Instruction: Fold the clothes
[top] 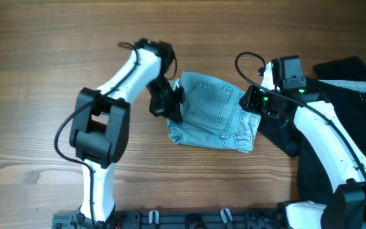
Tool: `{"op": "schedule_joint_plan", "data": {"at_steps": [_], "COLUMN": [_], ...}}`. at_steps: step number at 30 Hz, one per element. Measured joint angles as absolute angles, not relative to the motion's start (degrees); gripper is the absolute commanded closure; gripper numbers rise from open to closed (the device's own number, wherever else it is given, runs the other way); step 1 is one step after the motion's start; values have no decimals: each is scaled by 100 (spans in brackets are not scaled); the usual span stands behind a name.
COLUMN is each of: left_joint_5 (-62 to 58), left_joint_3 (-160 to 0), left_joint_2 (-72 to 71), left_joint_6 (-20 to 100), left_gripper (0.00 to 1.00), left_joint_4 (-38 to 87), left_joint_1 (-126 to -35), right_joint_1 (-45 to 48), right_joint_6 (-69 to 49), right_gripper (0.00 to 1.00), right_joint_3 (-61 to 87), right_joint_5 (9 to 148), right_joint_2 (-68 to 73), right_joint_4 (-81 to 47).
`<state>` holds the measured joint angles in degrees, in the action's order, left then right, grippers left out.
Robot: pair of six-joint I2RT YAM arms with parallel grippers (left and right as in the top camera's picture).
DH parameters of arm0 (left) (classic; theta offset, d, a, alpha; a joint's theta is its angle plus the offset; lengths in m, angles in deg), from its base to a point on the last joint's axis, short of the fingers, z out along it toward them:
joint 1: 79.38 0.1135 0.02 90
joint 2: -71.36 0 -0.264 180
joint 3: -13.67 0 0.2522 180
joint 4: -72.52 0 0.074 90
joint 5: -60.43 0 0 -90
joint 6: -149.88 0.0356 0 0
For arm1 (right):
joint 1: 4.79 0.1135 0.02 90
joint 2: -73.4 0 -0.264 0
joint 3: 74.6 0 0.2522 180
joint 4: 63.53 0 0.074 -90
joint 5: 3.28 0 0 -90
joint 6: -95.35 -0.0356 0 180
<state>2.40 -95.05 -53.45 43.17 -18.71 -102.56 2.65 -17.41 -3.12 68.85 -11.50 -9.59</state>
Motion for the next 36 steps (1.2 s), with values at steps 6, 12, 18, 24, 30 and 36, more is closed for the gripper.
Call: {"op": "schedule_joint_plan", "data": {"at_steps": [6, 12, 18, 24, 30, 36], "left_joint_5": [-398, -1616, -2671, -3222, -3524, -3039], "left_joint_3": [-8336, -8237, -8991, -10253, -11431, -11514], "left_joint_2": [-5161, -4781, -5035, -5199, -5181, -5089], "left_joint_6": [3355, 3263, 3701, 4096, 4203, 4157], "left_gripper": [91, 89, 86, 80, 82, 78], "left_joint_4": [-634, 212, 623, -234, -1967, -2719], "left_joint_1": [-10383, -10271, -9718, -9592, -9506, -8739], "right_joint_1": [265, 265, 313, 748, 700, 680], "right_joint_6": [-1748, -1553, -1226, -882, -640, -176], "right_gripper": [66, 66, 73, 66, 50, 61], "right_joint_3": [-312, -312, -308, -301, -262, 153], "right_joint_5": [6903, 6907, 6538, 6284, 6549, 6009], "right_joint_2": [-1150, -1175, -1926, -2650, -2368, -1227], "right_joint_4": [-1094, -1715, -2244, -1831, -1560, -1612]}}
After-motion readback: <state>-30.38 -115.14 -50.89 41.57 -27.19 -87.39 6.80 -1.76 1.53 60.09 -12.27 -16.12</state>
